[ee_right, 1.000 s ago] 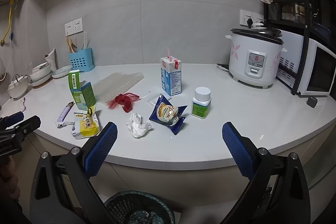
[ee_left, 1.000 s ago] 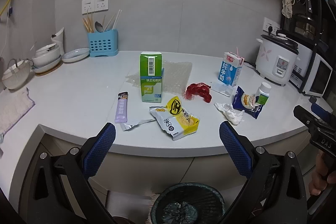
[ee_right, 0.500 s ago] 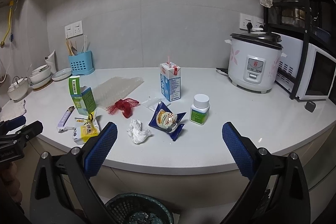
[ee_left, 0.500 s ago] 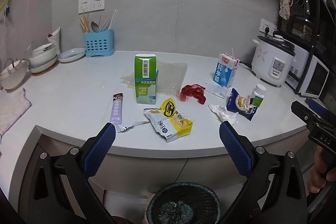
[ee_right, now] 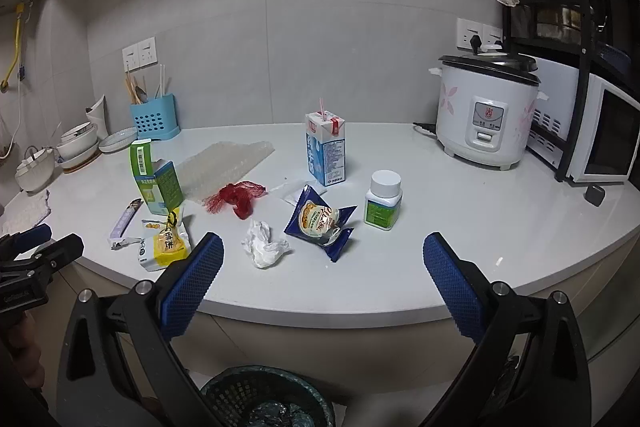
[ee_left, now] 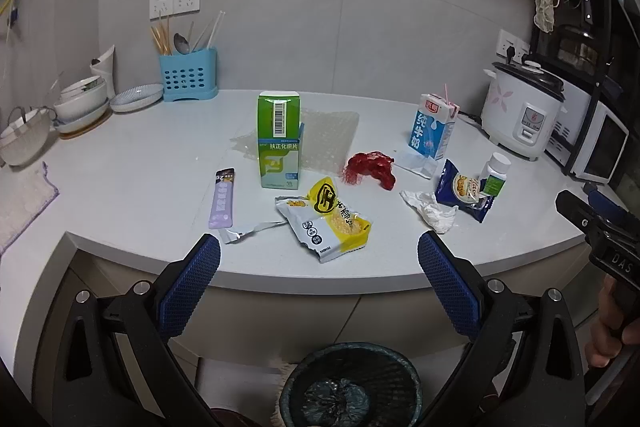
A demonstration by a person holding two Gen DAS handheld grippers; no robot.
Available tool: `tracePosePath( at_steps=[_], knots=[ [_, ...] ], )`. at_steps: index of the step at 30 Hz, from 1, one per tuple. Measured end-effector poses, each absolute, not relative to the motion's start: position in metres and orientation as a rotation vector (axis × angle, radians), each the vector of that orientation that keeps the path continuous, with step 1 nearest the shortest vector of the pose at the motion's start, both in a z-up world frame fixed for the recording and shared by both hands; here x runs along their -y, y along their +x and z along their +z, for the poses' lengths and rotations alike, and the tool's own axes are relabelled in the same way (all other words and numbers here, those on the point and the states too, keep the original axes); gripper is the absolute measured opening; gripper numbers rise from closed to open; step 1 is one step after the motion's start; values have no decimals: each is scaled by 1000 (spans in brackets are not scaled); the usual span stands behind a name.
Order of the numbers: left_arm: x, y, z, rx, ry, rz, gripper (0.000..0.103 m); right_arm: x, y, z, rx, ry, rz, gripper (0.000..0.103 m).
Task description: Collect trash
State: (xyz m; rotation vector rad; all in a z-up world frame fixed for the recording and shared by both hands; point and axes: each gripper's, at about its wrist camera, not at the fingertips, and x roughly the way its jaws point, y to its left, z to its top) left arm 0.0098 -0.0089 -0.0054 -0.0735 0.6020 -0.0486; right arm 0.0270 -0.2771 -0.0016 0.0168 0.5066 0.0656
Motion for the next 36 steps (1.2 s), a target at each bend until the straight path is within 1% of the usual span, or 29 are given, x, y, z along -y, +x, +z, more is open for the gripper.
tracePosePath(
  at_steps=[16,21,26,33,36],
  knots=[
    [-2,46,-15,-628,-107,-45,97,270,58,-22,-552,-6,57,96],
    [-10,76,-20,-642,-105,-17,97,278,80,-31,-560,-11,44,96],
    [-20,112,-29,-672,-124,2,97,296,116,-47,-609,9,30,96],
    [-23,160,-43,-723,-123,35,97,321,162,-51,-628,22,17,96],
    [-22,175,-47,-731,-115,43,97,333,182,-57,-649,34,18,92]
  ],
)
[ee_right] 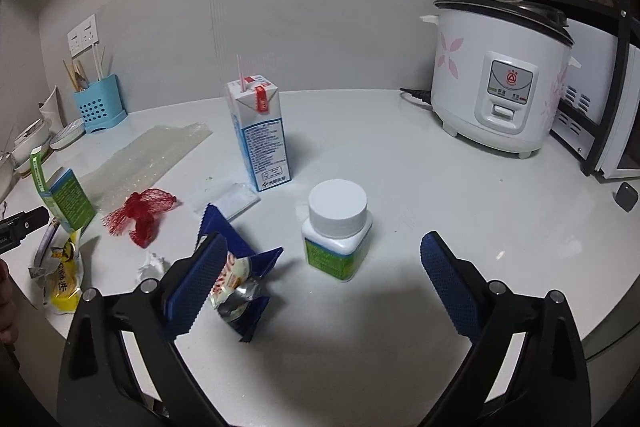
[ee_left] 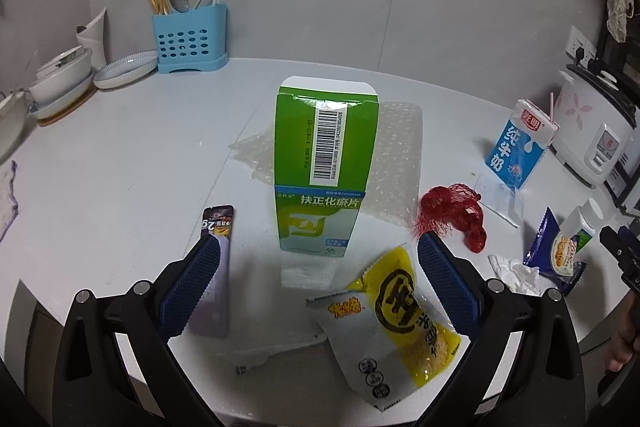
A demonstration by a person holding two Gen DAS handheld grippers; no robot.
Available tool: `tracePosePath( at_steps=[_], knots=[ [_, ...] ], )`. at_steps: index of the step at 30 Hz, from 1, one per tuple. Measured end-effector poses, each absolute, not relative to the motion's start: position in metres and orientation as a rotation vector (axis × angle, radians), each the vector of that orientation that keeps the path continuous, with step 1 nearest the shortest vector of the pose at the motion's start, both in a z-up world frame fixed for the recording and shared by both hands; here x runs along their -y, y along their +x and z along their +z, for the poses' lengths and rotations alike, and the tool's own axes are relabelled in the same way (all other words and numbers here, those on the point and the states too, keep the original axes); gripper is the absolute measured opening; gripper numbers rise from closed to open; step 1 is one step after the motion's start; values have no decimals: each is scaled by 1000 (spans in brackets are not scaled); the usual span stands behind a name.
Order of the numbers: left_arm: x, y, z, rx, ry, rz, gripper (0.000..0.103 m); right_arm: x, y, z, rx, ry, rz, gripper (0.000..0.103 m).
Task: Collect trash
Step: 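Grasp the green medicine box with the left tool while the right tool grasps the white-capped pill bottle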
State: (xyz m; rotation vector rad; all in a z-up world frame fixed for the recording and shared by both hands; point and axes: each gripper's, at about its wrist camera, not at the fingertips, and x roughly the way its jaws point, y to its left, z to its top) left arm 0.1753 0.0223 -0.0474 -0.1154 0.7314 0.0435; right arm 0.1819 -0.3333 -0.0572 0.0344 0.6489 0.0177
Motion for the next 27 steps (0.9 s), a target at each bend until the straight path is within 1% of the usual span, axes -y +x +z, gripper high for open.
tracePosePath(
  at_steps=[6,8,12,13,16,19,21,22,23,24,25,26,27],
  knots=[
    [-16,200,-58,-756,-102,55,96,343,208,-68,-687,41,25,87],
    [-14,205,-60,-761,-108,51,96,343,213,-70,-695,41,23,83],
    [-8,212,-61,-764,-100,61,91,340,218,-73,-711,54,32,79],
    [-7,213,-61,-765,-101,63,91,339,219,-74,-712,52,34,76],
    [-8,217,-60,-768,-107,57,91,339,220,-76,-712,52,26,74],
    [-7,222,-61,-773,-102,64,86,337,220,-78,-725,53,28,69],
    [-7,226,-61,-775,-100,66,81,336,222,-80,-736,56,27,65],
    [-7,228,-62,-775,-99,66,80,335,222,-82,-741,59,29,60],
    [-7,229,-62,-776,-97,68,75,335,223,-83,-748,61,31,56],
    [-7,230,-62,-779,-95,68,68,335,223,-84,-755,61,27,53],
    [-7,232,-63,-786,-93,65,63,334,223,-86,-759,58,25,48],
    [-7,233,-65,-800,-94,56,49,333,223,-86,-757,55,26,48],
    [-8,234,-66,-812,-99,44,48,333,223,-87,-753,53,26,48]
  ],
)
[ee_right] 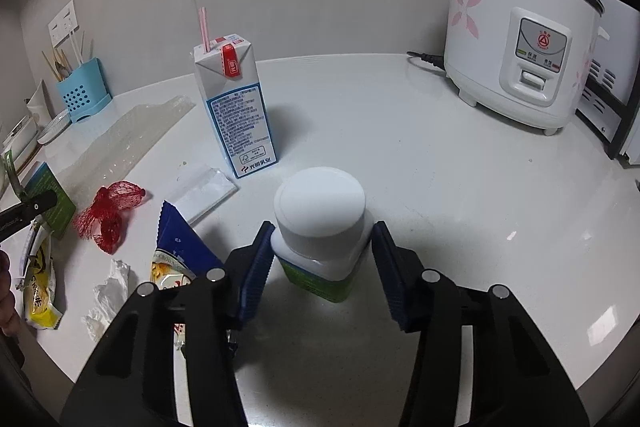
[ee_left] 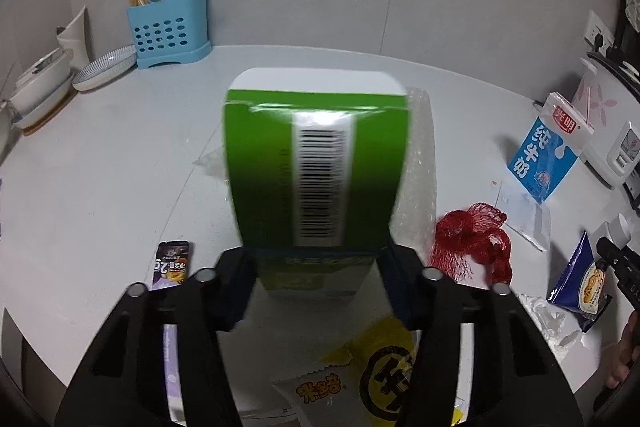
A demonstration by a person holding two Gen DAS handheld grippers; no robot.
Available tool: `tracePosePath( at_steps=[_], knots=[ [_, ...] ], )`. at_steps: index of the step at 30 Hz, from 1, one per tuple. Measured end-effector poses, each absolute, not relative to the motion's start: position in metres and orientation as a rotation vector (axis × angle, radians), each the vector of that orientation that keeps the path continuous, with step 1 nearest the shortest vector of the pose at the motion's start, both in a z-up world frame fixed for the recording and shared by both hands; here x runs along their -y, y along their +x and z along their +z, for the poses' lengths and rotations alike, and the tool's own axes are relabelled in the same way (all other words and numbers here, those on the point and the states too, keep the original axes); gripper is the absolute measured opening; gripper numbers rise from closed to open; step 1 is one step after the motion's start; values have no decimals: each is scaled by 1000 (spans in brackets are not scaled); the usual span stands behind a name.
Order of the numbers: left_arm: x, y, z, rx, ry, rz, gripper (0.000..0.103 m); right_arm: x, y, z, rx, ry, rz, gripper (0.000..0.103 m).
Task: Collect trash
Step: 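Grasp the green medicine box with the left tool while the right tool grasps the white-capped pill bottle, then carry the box and bottle down over the teal wastebasket and open both tools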
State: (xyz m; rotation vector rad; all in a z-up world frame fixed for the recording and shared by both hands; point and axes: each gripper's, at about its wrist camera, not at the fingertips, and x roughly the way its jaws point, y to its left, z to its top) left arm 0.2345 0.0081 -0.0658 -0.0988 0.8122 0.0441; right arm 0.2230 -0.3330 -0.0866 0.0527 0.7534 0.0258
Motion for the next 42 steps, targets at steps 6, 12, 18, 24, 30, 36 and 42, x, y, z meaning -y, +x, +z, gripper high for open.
tracePosePath(
  at_steps=[6,12,18,24,30,36,42],
  knots=[
    [-9,229,-60,-784,-97,40,47,336,221,-85,-746,72,11,47],
    [-7,215,-50,-759,-90,31,47,341,214,-73,-727,71,5,47],
    [-2,195,-32,-716,-74,9,47,343,198,-51,-690,67,-8,47],
    [3,166,-12,-677,-75,-29,47,338,177,-27,-650,53,-3,47],
    [13,126,2,-638,-73,-61,47,325,143,-9,-611,38,37,47],
    [16,84,1,-631,-98,-73,47,304,102,-5,-591,19,73,47],
    [15,40,-12,-616,-109,-76,47,278,51,-18,-575,-1,122,47]
  ],
)
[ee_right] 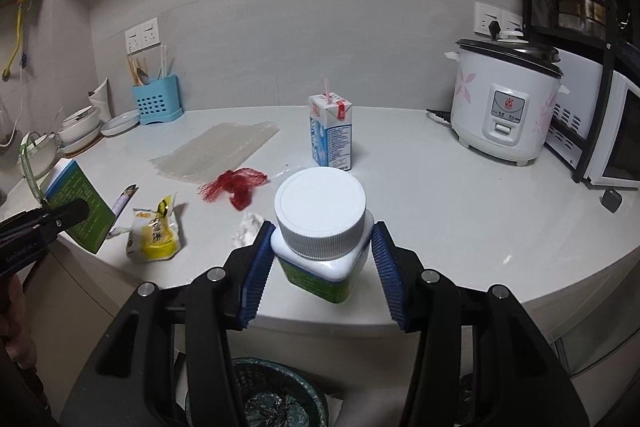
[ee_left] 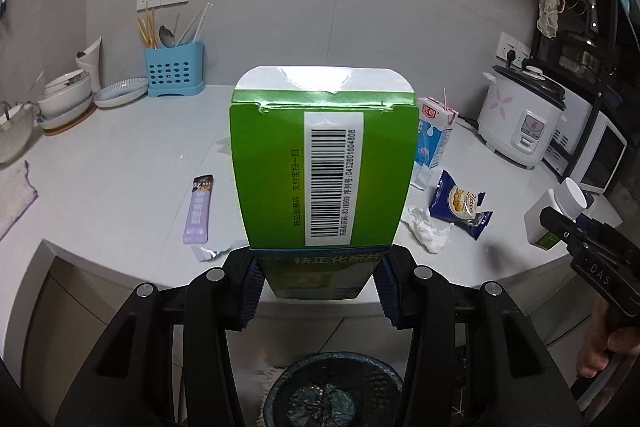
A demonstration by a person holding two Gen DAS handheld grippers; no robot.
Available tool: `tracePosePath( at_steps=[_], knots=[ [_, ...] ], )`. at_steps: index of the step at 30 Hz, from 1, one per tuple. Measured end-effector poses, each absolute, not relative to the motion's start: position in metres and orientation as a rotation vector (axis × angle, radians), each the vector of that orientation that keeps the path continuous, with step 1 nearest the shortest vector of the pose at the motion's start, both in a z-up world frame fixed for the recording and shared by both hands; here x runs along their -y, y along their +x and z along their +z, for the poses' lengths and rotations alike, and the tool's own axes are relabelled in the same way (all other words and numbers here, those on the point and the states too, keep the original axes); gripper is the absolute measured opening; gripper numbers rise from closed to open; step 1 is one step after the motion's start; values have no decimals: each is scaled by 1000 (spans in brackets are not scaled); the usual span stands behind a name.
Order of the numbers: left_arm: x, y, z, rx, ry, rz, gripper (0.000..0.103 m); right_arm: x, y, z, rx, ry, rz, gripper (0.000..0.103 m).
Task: Collect trash
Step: 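Carry the box and bottle down over the teal wastebasket and open both tools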
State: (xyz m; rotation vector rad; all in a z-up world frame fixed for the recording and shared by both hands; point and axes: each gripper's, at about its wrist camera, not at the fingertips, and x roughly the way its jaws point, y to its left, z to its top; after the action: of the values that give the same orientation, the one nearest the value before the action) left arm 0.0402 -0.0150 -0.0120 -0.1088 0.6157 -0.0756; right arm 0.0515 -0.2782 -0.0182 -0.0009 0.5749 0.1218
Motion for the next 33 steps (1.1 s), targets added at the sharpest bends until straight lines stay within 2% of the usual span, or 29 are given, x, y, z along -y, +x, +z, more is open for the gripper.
tracePosePath(
  at_steps=[16,33],
  knots=[
    [20,-37,-91,-631,-148,-86,47,259,-37,-109,-631,66,164,47],
    [43,-47,-208,-775,-79,-127,47,246,-33,-216,-792,22,157,47]
  ],
)
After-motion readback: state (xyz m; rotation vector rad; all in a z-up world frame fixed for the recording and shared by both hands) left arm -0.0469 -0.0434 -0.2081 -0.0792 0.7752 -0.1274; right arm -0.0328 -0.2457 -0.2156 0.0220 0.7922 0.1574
